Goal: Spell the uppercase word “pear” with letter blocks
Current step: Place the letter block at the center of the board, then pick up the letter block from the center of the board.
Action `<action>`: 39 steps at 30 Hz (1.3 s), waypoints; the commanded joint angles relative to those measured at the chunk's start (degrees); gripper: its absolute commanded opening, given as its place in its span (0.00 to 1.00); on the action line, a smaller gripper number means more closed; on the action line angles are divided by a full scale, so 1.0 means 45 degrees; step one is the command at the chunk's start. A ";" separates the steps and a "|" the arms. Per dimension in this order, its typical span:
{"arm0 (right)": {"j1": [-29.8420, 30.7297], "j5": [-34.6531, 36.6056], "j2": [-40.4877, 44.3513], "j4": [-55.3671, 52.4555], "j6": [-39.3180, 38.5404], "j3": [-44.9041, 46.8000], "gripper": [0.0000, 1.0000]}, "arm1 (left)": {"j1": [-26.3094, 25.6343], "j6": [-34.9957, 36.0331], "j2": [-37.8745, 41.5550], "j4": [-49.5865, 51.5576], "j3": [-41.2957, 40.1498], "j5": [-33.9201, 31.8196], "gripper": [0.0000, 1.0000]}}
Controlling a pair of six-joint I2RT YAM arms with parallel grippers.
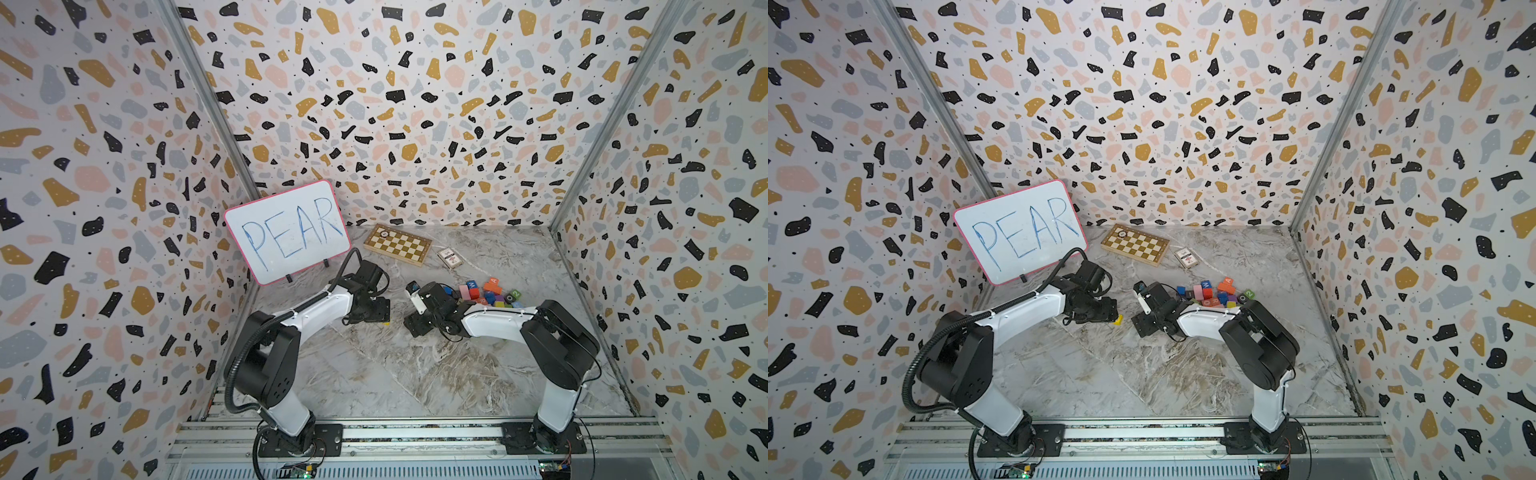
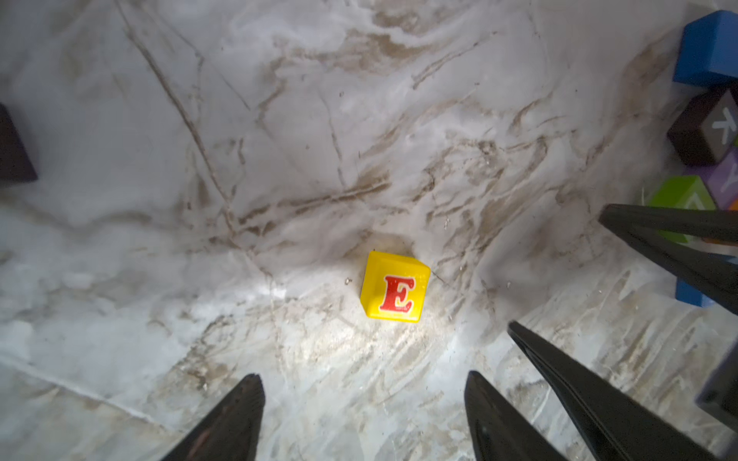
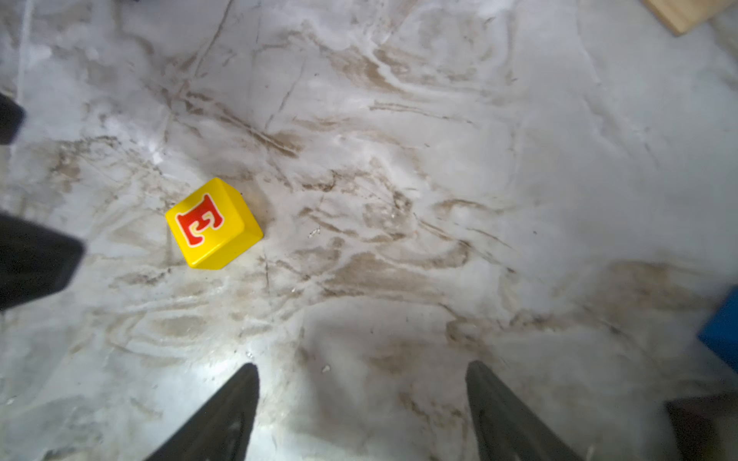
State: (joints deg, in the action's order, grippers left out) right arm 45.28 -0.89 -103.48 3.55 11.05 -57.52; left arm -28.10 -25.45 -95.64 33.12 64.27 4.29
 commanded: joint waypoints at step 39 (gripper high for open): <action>-0.0159 0.0295 0.1543 0.0895 0.0305 0.1410 1.00 | -0.1041 0.0763 -0.3280 0.0913 0.2341 -0.1706 0.36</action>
State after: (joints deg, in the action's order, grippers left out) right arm 44.73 -0.19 -99.29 7.53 11.77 -51.46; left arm -32.77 -21.80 -110.52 35.97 74.08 -2.26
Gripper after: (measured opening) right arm 0.994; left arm 0.366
